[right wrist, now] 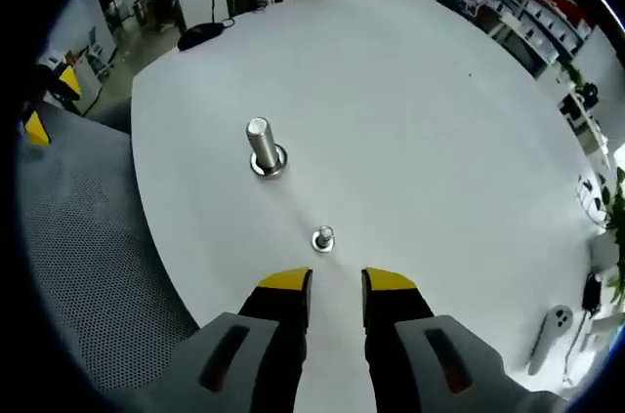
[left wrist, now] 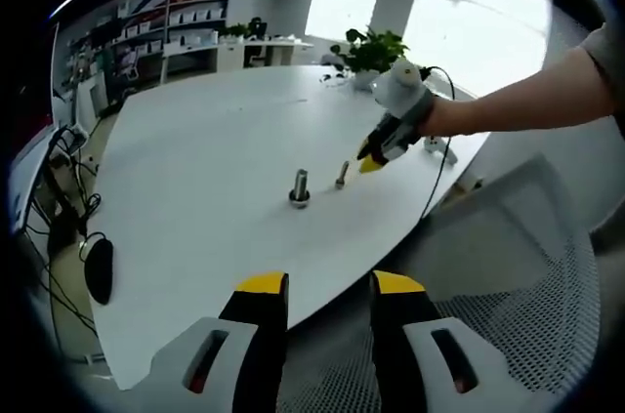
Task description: Place the washer onto the threaded stud by aligning its center hole with the stud, sliding it down to the base, and recovering from edge contact or off-axis alignment until the washer reaches the visible bottom stop.
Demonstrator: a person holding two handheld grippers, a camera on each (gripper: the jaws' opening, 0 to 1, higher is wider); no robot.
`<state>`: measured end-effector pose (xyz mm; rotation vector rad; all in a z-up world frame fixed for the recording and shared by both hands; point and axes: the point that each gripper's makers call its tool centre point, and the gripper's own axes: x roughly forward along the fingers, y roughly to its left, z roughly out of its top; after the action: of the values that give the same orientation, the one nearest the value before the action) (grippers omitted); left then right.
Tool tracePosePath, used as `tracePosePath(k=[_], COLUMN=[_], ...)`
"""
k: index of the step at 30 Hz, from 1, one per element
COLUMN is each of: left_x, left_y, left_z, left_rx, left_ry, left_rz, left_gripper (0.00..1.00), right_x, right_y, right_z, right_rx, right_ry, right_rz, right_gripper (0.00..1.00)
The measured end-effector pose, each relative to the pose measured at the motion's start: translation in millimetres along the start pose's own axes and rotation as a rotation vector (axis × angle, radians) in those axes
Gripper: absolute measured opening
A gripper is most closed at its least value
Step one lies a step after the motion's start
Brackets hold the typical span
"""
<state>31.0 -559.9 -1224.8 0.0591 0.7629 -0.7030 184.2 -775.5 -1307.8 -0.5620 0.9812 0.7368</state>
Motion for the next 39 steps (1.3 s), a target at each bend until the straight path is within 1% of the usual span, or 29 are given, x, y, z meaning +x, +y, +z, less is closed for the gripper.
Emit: tracePosePath(k=[2,3,6,10,13,16,21,23,27,30,35,39], left_x=[0.0,0.0,0.3,0.0,-0.1,0.1,-0.1,-0.2,0.0,-0.1,-0.8,-0.7], left_y=[0.0,-0.1,0.1,-0.1,-0.7,-1.2,-1.9,-2.0,-2.7,-3.6,-2.1,-2.0], left_z=[0.3,0.4,1.0,1.4,1.5,1.2,2.6,3.1,2.6,3.3,4.1,3.5], left_rx=[0.0,0.001,-0.001,-0.003,0.0,0.002,0.009,0.009,0.01,0.015,0.009,0.008], left_ry=[-0.002,-0.002,-0.003,-0.005,-0.005,-0.005,-0.011,-0.014,-0.009,-0.013,-0.02,-0.018], left_rz=[0.0,-0.001,-0.002,-0.003,-0.005,-0.007,-0.01,-0.01,-0.015,-0.019,-0.012,-0.011], left_gripper=[0.31,0.31,0.31,0.31,0.31,0.31,0.31,0.31,0.31,0.31,0.31,0.31], right_x=[-9.5,-13.6,-27.0,-43.0,-54.9,-70.9,-98.7,-105.7,-118.4,-124.9,-130.4,-135.1], right_y=[-1.8,-2.6,-4.4,-2.9,-2.6,-1.5,1.1,3.4,10.1,14.6,17.8,22.2], right_z=[-1.0,-1.2,-1.9,-7.6,-11.1,-13.2,-16.9,-20.0,-21.4,-27.4,-33.7,-36.9], right_rx=[-0.012,-0.005,0.067,0.125,0.156,0.191,0.266,0.276,0.311,0.321,0.393,0.396], right_ry=[-0.018,-0.031,-0.082,-0.121,-0.146,-0.185,-0.265,-0.27,-0.297,-0.309,-0.344,-0.356], right_rz=[-0.017,-0.021,-0.029,-0.025,-0.033,-0.046,-0.068,-0.074,-0.077,-0.096,-0.103,-0.113], right_gripper=[0.23,0.23,0.23,0.23,0.23,0.24,0.24,0.24,0.25,0.26,0.26,0.26])
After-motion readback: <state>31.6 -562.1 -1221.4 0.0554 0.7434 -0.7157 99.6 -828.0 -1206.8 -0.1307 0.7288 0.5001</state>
